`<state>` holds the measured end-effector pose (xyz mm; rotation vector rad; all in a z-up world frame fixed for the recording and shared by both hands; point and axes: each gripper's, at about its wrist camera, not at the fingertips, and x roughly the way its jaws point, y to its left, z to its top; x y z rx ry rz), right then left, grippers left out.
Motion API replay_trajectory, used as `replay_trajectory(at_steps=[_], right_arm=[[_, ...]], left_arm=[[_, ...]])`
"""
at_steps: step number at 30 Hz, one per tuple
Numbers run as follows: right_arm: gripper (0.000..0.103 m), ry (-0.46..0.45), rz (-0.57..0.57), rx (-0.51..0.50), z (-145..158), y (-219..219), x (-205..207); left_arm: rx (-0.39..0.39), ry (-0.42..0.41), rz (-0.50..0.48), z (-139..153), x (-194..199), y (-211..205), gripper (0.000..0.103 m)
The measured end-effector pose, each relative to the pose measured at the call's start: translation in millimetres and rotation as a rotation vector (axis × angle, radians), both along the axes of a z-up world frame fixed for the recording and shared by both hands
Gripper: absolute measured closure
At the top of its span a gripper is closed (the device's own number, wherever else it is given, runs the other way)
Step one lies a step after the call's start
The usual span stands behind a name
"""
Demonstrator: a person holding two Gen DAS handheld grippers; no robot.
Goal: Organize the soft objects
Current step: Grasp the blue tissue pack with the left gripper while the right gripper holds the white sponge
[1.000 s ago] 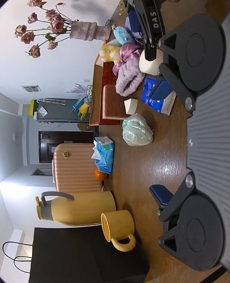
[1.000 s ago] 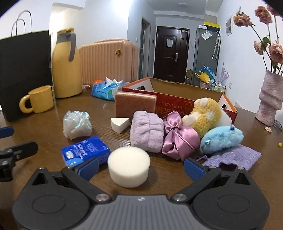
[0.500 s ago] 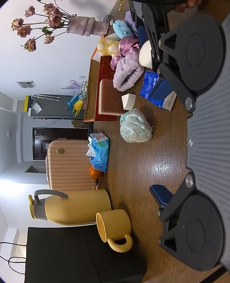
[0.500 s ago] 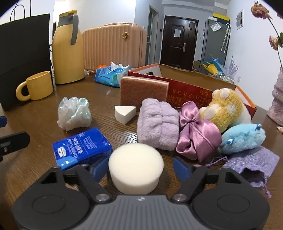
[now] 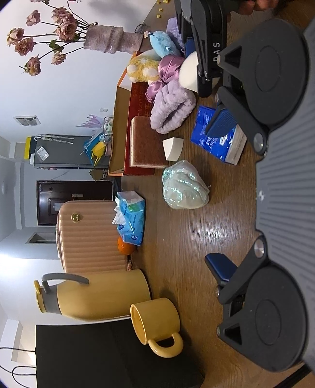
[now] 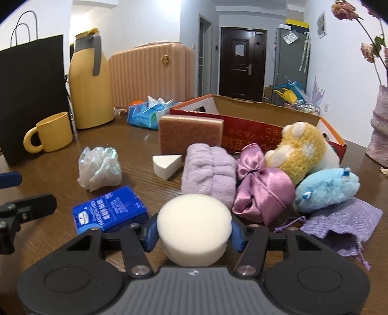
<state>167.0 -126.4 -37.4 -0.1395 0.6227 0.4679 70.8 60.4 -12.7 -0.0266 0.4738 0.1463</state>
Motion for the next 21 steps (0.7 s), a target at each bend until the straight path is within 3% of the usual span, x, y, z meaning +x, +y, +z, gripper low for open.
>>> replay_trajectory(at_steps=[21], right_arm=[[0.047, -0.051, -0.122, 0.053, 10, -49, -2]], left_arm=[[-0.022, 0.147, -0.147, -8, 54, -36, 0.0]])
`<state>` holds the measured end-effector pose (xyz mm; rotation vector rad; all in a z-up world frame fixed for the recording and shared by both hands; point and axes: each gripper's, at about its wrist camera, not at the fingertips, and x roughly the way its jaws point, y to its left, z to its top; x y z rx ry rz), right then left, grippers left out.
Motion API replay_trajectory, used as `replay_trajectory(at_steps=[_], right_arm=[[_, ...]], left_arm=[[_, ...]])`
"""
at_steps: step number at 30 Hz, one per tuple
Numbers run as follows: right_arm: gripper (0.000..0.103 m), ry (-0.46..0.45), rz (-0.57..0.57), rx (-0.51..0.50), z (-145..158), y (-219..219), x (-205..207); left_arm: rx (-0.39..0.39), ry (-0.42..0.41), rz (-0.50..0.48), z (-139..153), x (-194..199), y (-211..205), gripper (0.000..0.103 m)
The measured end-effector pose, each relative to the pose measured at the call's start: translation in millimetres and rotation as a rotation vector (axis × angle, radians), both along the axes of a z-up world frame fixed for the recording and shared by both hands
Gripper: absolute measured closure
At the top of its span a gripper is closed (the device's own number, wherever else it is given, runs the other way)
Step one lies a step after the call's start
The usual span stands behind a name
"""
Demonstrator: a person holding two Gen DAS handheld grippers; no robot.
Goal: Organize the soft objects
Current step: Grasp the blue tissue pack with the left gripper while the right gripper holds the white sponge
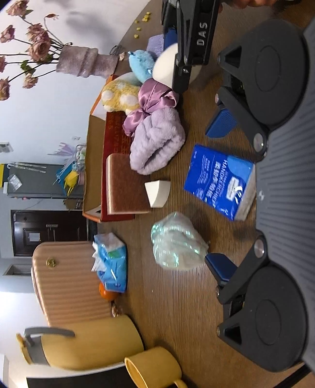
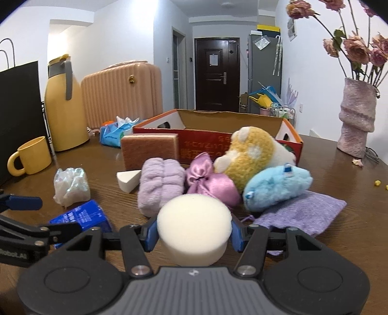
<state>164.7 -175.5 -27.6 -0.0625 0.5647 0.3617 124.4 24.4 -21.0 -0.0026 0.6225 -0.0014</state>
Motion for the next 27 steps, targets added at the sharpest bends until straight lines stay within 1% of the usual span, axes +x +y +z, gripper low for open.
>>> replay_trajectory(at_steps=[4, 8, 13, 17, 19, 27], right_arm=[[0.047, -0.003, -0.015, 0.006, 1, -8, 0], [0.047, -0.004, -0.025, 0.01, 1, -12, 0], [0.046, -0.009, -0.027, 0.016, 2, -14, -1], [0.046, -0.007, -0.03, 0.015, 1, -14, -1], [0.046, -0.004, -0.033, 0.015, 1, -14, 0], [0.046, 0.005, -0.053, 0.014, -1, -16, 1]], left_arm=[[0.009, 0.033, -0.011, -7, 12, -6, 0.0], [0.0, 0.082, -0.01, -14, 25, -7, 0.0], [-0.014, 0.116, -0.004, -19, 34, -6, 0.0], [-0.009, 0.116, 0.002, -20, 35, -5, 0.0], [0.008, 0.118, 0.002, -20, 36, -7, 0.0], [0.011, 0.122, 0.019, -21, 36, -10, 0.0]])
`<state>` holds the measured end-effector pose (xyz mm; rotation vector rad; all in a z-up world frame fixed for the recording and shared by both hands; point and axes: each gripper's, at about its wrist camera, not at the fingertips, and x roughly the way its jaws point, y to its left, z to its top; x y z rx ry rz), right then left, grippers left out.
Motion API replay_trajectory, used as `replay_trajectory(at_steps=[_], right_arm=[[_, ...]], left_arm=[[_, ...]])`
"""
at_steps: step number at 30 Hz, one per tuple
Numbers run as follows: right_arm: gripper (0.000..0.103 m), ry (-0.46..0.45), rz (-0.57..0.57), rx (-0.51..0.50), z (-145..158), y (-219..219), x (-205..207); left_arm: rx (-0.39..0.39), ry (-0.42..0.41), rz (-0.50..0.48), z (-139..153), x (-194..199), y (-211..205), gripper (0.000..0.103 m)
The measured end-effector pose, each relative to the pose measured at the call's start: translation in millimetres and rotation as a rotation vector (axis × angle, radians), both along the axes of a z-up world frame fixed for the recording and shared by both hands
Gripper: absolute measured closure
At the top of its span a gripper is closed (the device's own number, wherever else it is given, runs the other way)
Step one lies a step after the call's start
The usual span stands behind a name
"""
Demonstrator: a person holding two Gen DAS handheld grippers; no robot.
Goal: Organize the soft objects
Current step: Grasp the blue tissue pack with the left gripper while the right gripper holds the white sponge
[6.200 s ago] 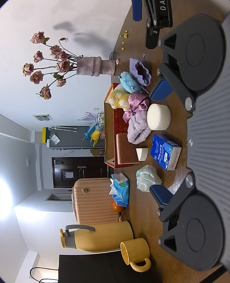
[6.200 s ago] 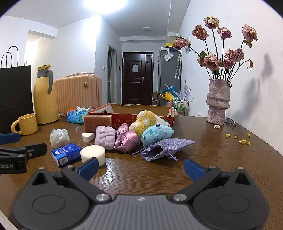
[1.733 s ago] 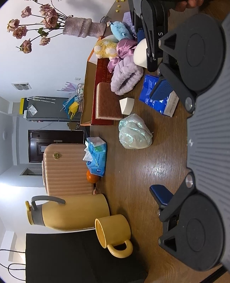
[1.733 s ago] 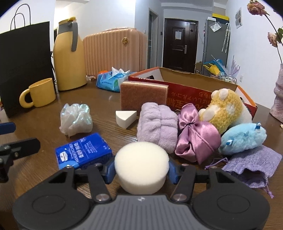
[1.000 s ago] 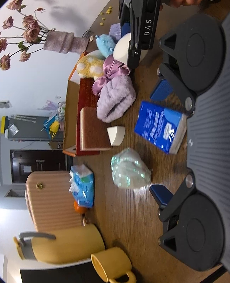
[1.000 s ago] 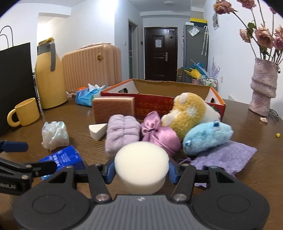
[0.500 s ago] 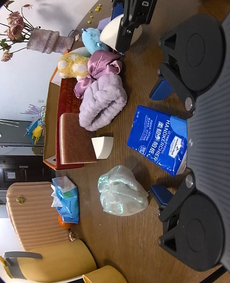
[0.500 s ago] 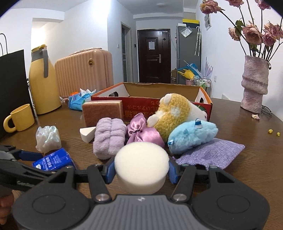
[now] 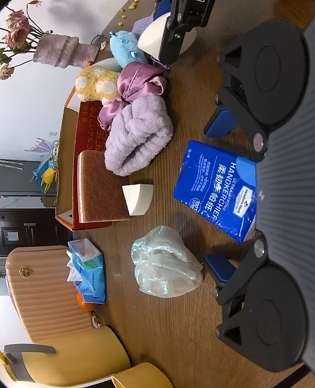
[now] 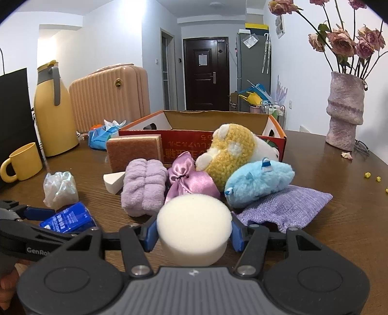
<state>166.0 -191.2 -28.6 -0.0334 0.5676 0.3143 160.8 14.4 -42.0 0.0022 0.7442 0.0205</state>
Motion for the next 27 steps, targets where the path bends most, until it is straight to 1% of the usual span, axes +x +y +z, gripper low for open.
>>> replay_trajectory(at_steps=[6, 7, 9, 11, 12, 14, 16, 19, 27], right_arm=[[0.046, 0.015, -0.021, 0.002, -2, -3, 2], [0.046, 0.015, -0.025, 0.002, -3, -3, 1], [0.046, 0.014, -0.033, 0.0, -3, -4, 1], [0.046, 0.007, -0.04, -0.005, -2, -4, -1], [0.046, 0.005, -0.042, -0.006, -2, -4, -2], [0.046, 0.002, -0.046, -0.011, -2, -4, -3], [0.046, 0.002, -0.047, -0.018, -2, -4, -4], [0.046, -0.005, -0.043, -0.032, 0, -2, -5], [0.046, -0.04, -0.022, -0.055, 9, 2, -8]], left_arm=[[0.0, 0.0, -0.013, 1, -1, -1, 0.0], [0.0, -0.002, -0.014, 1, -2, -1, 0.002], [-0.002, -0.012, -0.018, 2, -5, -2, 0.01], [-0.005, -0.025, -0.022, 4, -7, -3, 0.026], [-0.01, -0.031, -0.023, 5, -8, -3, 0.029], [-0.022, -0.039, -0.021, 6, -10, -1, 0.041], [-0.033, -0.046, -0.019, 8, -11, 0, 0.048], [-0.038, -0.058, -0.021, 10, -12, 0, 0.05], [-0.034, -0.129, -0.011, 23, -17, -1, 0.051]])
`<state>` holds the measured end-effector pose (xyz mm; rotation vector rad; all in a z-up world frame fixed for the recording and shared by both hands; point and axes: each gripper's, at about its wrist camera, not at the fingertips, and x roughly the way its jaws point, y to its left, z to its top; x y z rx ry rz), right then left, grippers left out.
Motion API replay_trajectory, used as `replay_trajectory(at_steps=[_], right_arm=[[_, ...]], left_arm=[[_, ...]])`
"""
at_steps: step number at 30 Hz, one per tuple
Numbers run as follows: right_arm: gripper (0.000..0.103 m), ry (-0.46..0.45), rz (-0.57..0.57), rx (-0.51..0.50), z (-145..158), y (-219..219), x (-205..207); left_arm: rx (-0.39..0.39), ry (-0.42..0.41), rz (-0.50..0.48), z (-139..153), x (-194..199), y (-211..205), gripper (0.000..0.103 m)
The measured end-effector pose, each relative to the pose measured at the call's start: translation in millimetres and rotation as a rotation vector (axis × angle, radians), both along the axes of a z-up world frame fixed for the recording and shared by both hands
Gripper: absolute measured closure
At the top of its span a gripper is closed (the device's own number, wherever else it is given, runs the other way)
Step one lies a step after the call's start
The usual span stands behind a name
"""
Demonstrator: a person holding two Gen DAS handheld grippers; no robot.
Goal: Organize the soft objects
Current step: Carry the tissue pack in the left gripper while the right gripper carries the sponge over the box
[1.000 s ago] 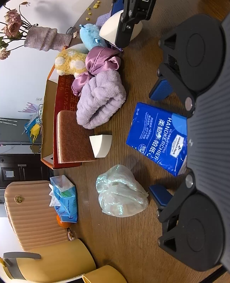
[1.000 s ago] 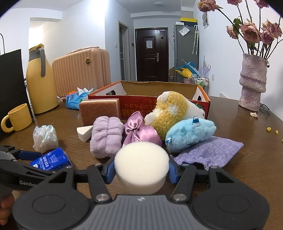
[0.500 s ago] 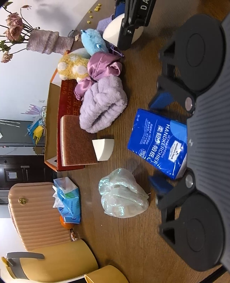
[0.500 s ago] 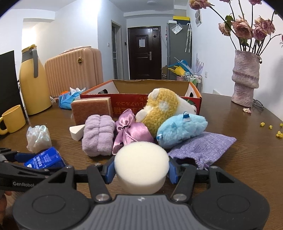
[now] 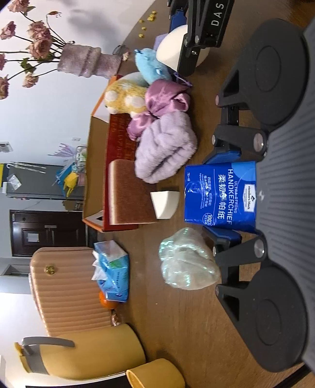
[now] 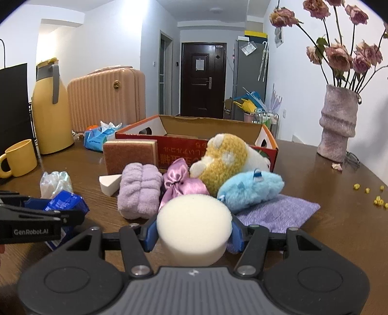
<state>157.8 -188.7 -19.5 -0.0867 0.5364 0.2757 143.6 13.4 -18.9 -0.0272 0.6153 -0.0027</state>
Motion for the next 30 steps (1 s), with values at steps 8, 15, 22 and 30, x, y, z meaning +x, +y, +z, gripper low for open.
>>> replay_trajectory(at_steps=[8, 15, 22, 30], right_arm=[[0.046, -0.052, -0.025, 0.014, 17, -7, 5], [0.046, -0.116, -0.056, 0.055, 40, -15, 13], [0.046, -0.171, -0.059, 0.071, 58, -11, 25], [0.046, -0.205, -0.057, 0.084, 69, -1, 47]], left_arm=[[-0.02, -0.058, 0.01, 15, 1, -3, 0.051], [-0.058, -0.12, 0.042, 35, 8, -3, 0.051], [-0.086, -0.171, 0.066, 51, 21, -5, 0.051], [-0.095, -0.226, 0.107, 66, 38, -9, 0.05]])
